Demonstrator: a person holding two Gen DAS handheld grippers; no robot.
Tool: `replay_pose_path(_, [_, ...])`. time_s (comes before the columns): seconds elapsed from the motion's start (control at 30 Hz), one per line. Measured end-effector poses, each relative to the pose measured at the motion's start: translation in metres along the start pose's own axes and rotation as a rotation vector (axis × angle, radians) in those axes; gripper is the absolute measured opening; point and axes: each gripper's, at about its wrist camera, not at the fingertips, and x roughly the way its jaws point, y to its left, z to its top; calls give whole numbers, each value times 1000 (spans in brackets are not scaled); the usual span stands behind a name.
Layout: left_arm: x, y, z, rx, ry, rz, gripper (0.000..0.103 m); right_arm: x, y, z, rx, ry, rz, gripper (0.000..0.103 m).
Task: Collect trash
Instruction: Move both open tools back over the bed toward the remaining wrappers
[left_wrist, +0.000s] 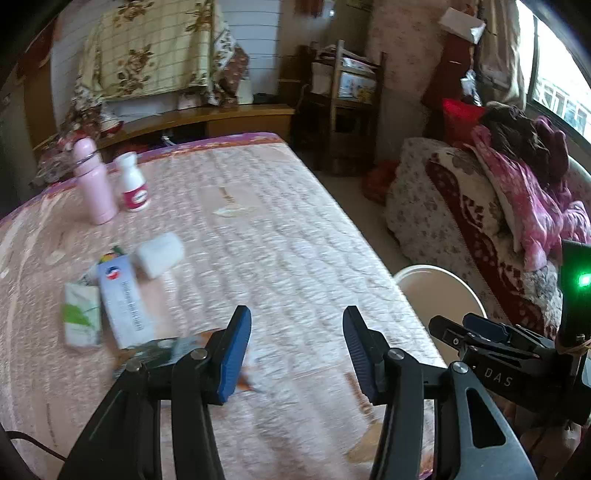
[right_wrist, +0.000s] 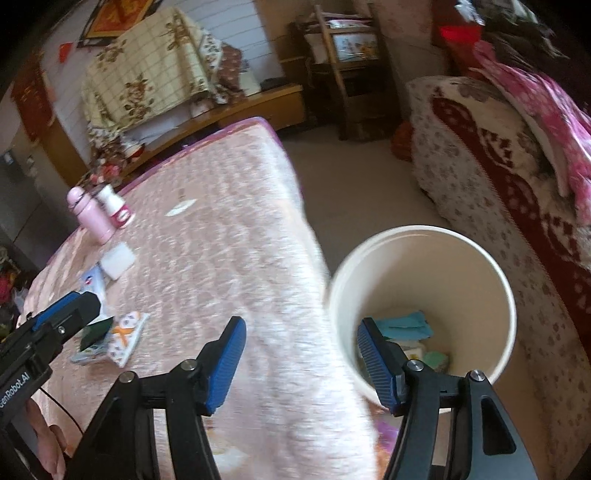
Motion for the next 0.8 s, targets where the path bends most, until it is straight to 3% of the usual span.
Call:
replay_pose_path(0.13, [-13,31,-5,-27,0,29,53,6,35,0,-51,13,46,67])
replay_pose_path(0.23, [-21,60,-9,-50,7,51,64,12,61,-1,-86,29,84,67])
replay_pose_path(0.37, [-28,103,-15,-80,9,92,65,19,95,-7,-142,50,116,68])
replay_pose_path(0.53, [-25,156,-27,-126,43,122,65,30,135,-16,-209,89,160,68])
replay_pose_path(0.8, [-6,210,-41,-158,80,130,70,41,182,-23,-286,130,209,68])
